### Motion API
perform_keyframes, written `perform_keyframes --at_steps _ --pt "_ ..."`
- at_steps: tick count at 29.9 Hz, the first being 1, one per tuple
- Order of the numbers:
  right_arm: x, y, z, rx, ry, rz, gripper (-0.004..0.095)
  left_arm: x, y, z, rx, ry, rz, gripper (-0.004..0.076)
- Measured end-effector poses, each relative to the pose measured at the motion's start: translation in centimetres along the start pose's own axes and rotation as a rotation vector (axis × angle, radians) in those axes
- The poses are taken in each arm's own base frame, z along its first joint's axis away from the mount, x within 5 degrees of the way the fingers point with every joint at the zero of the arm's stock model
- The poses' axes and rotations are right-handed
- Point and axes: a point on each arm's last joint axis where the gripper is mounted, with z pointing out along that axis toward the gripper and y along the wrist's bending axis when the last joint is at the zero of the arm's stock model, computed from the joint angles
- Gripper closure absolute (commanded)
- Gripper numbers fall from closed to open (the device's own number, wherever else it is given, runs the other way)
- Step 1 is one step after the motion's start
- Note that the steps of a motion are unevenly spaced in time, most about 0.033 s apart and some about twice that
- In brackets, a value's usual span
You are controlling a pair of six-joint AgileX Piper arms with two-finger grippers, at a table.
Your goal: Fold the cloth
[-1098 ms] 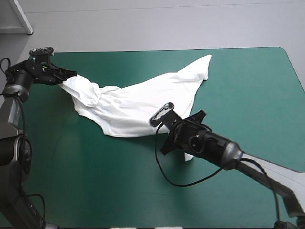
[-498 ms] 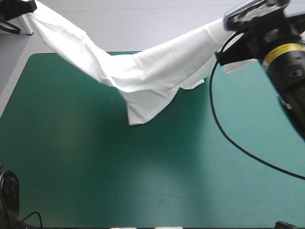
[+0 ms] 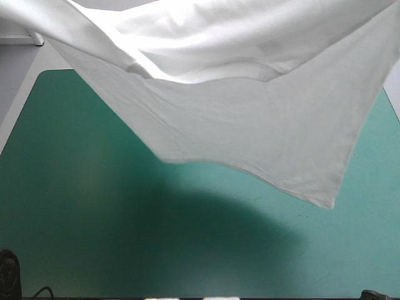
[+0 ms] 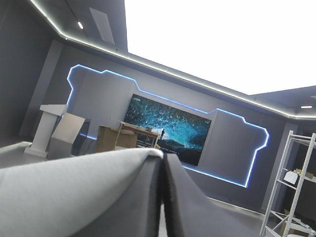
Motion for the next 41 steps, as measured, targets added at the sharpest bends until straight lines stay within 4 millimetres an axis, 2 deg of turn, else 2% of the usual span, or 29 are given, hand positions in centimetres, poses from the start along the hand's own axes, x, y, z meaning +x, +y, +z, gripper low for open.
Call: perform_keyframes --at_steps 4,8,12,16,18,20,24,26,28,30,31,35,37,38,41 --pt "0.0 0.3 0.0 -0.035 0.008 0.029 0.0926 -0.4 0.1 -0.8 -0.013 0.005 0.014 0.0705" --pt "0.7 1.8 0.8 -0.068 0.062 0.018 0.0926 0.1 0.1 -0.3 -0.015 0.033 0.018 0.0705" --pt "2.1 4.6 2.7 -0.063 0.16 -0.025 0.0925 2.3 0.2 1.8 -0.006 0.123 0.014 0.0705" --pt "4.5 8.3 5.4 -0.056 0.281 -0.063 0.0926 6.5 -0.1 5.7 0.047 0.262 -0.025 0.0705" --pt "6.4 10.0 7.4 -0.055 0.34 -0.07 0.0926 9.0 -0.4 7.8 0.087 0.328 -0.045 0.0705" --pt "9.5 11.7 9.9 -0.077 0.423 -0.052 0.0926 11.9 -0.7 10.0 0.12 0.398 -0.062 0.0705" --pt "17.6 14.3 15.0 -0.14 0.609 0.025 0.0926 17.5 -0.9 13.6 0.139 0.526 -0.073 0.0705" --pt "21.4 15.6 16.8 -0.167 0.685 0.053 0.0926 20.9 -1.0 15.4 0.145 0.591 -0.083 0.0705" --pt "25.2 17.1 18.3 -0.191 0.749 0.065 0.0926 24.7 -1.3 17.2 0.158 0.662 -0.103 0.0705" --pt "27.5 18.4 19.2 -0.209 0.778 0.065 0.0926 27.9 -1.6 18.5 0.171 0.718 -0.123 0.0705" --pt "29.0 19.3 19.6 -0.221 0.797 0.062 0.0926 30.2 -1.9 19.3 0.181 0.759 -0.138 0.0705" --pt "33.3 21.9 20.8 -0.249 0.828 0.064 0.092 36.4 -2.6 20.9 0.199 0.865 -0.173 0.0704" --pt "35.6 23.0 21.2 -0.25 0.847 0.1 0.0868 38.8 -2.8 21.3 0.202 0.901 -0.182 0.0676" --pt "36.4 23.4 21.4 -0.254 0.856 0.121 0.0804 39.6 -2.9 21.5 0.202 0.911 -0.185 0.0647" --pt "38.9 24.1 21.8 -0.284 0.867 0.191 0.0492 41.7 -3.2 21.9 0.205 0.933 -0.201 0.0457"
